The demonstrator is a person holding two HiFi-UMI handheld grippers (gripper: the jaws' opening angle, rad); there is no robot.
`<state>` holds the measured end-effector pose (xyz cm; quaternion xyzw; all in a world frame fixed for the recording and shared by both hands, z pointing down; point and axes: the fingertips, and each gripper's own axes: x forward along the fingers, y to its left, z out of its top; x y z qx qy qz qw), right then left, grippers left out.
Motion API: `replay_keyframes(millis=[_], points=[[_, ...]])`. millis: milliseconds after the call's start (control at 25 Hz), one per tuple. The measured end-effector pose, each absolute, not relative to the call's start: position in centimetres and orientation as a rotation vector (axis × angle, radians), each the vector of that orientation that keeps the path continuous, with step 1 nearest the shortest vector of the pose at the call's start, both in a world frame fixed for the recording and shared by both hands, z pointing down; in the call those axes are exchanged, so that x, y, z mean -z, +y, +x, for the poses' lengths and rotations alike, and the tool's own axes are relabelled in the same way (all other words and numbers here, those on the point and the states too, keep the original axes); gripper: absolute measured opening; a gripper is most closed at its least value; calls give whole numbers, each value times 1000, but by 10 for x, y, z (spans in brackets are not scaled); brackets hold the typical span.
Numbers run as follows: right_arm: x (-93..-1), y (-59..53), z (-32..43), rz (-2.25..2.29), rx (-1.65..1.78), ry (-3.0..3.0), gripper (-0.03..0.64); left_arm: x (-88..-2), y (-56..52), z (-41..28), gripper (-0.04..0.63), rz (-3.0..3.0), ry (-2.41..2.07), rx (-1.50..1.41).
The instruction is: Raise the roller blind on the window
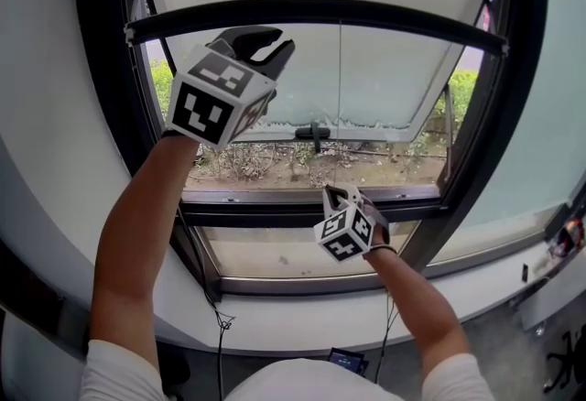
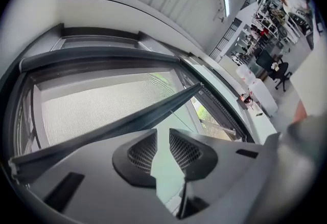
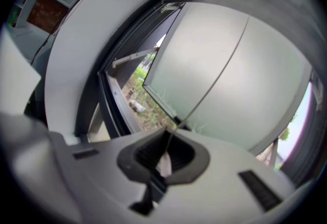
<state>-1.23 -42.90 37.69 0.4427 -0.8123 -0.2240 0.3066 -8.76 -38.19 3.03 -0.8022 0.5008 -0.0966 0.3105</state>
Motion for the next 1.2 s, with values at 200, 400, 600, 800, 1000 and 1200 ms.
replay_keyframes(millis=[200,400,600,800,1000,1200], points=[[-362,-422,-8,1195,594,-2173,21,-48,-370,-94,91,-2192,1356,128],[-354,-417,-5,1204,591,-2186,21,-74,-364,-100,91,-2242,1389,48],[-337,-415,-3,1223,602,-2197,21,-97,-360,-102,91,-2242,1400,56],[-326,-411,-3,1244,622,-2214,21,-116,-349,-102,91,-2270,1396,9],[-307,-404,-6,1265,652,-2245,21,-137,-336,-103,91,-2316,1403,-49],[-282,-400,-4,1300,685,-2281,21,-164,-328,-103,91,-2375,1420,-79]])
